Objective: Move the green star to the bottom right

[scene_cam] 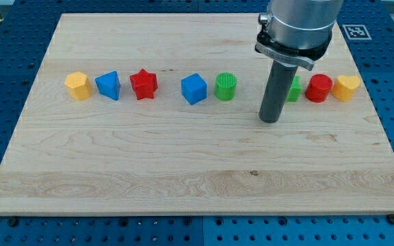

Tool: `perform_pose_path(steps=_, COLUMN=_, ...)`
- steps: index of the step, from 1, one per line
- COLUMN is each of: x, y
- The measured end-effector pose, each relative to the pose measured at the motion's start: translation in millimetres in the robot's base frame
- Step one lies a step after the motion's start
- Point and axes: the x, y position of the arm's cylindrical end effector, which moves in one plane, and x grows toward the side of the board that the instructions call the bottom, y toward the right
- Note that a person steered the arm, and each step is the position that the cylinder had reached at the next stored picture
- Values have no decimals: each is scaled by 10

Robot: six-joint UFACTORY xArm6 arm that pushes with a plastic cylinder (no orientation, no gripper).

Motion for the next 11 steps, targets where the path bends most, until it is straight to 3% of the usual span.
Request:
perform_pose_path(steps=4, x=-794, y=-51)
perform_pose_path(steps=8, x=-1044, y=419)
perform_pose_path(steps=9, x=-1023, y=419)
perform_pose_path(steps=11, x=-302, y=488)
